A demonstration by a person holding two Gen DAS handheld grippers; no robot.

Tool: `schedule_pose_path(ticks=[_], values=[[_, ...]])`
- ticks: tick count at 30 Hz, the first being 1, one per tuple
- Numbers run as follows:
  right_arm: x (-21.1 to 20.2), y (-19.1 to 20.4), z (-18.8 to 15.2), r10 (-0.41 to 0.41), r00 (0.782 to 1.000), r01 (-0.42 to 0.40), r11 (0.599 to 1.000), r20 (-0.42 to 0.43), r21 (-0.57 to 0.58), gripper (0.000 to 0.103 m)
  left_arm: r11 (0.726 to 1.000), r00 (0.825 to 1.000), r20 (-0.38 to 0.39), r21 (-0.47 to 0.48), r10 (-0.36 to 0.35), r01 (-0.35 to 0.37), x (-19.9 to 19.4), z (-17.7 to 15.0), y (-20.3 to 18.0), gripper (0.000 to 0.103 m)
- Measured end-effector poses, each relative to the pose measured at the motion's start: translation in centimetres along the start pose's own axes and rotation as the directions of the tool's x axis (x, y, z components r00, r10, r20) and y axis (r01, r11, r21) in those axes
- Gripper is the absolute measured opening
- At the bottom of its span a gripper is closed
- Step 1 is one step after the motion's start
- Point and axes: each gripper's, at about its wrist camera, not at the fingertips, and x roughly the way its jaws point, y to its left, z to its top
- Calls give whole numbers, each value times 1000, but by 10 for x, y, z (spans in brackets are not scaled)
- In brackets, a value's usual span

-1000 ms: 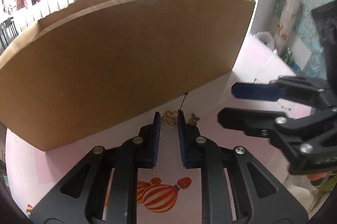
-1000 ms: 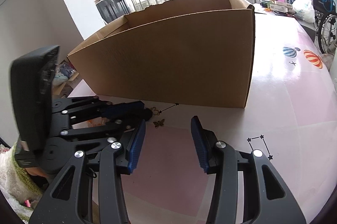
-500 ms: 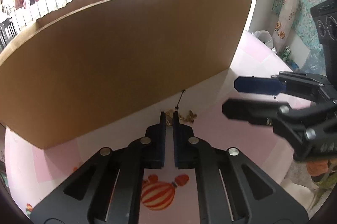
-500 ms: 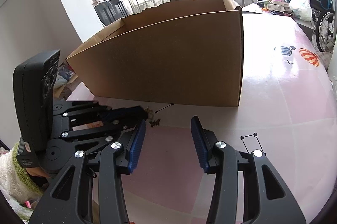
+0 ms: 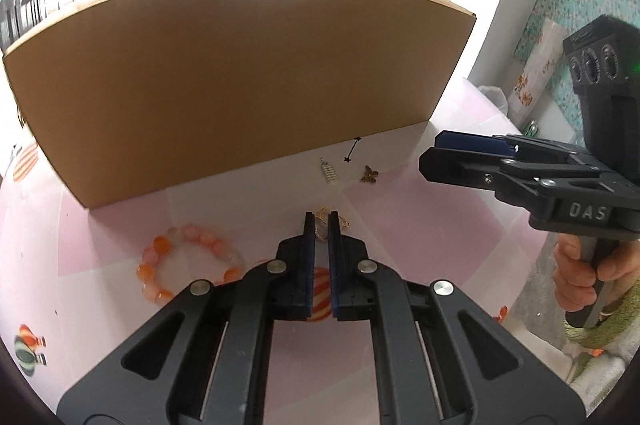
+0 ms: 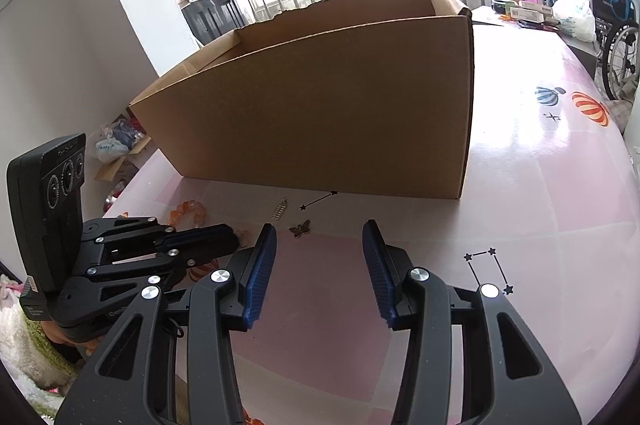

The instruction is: Organize jewelry

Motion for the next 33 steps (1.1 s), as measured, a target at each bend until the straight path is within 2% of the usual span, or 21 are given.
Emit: schedule_pose_path(ticks=[7,11,17,23,28,33], values=[[3,5,0,3,1000,-3,1000,-14,-16,45,998,999,22,-51,-27,28,-6,-5,5,6],[5,6,0,6,1000,-6,1000,-17,-17,45,999,999,20,-39,-28,29,-7,-7,1,17],[6,7,-1,12,1000,-12,1000,-22,-17,45,1000,1000,19,18,8,-9,-6,-10,-12,26],[6,8,-2,18,1000,-18,1000,-21,-18,45,997,998,24,53,60,-62,0,-4,-20,26],[6,6,-4,18,1000,-18,1000,-21,-8,45,984,991,25,117,133,-135,6,1,-30,26],[6,5,-6,17,1000,-17,1000,-20,-2,45,982,986,38,94,163,-166,7,3,-31,21]])
